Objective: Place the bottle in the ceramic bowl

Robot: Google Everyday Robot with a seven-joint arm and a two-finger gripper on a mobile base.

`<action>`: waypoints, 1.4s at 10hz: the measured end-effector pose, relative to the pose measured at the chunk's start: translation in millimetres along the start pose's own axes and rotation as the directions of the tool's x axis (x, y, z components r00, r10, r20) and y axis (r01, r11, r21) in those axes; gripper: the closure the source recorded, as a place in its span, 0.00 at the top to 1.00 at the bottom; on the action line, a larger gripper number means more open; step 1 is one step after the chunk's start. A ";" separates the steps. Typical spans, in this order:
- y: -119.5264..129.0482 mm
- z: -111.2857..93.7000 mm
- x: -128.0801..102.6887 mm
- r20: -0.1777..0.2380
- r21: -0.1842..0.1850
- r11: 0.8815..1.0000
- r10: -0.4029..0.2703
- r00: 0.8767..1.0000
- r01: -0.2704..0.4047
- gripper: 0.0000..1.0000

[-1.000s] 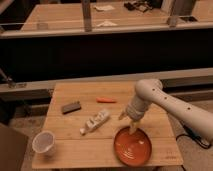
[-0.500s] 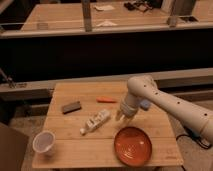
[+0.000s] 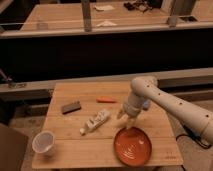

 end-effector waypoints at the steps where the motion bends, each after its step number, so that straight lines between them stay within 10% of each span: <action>1: -9.4 5.2 -11.8 -0.001 -0.010 1.000 -0.005 1.000 0.005 0.50; 4: -17.2 5.4 -13.5 0.000 -0.011 1.000 -0.013 1.000 0.013 0.79; 7: -8.0 5.8 7.5 0.007 -0.014 1.000 -0.006 1.000 0.006 0.65; 14: -39.9 14.1 -22.1 0.002 -0.056 0.998 -0.034 0.999 0.034 0.80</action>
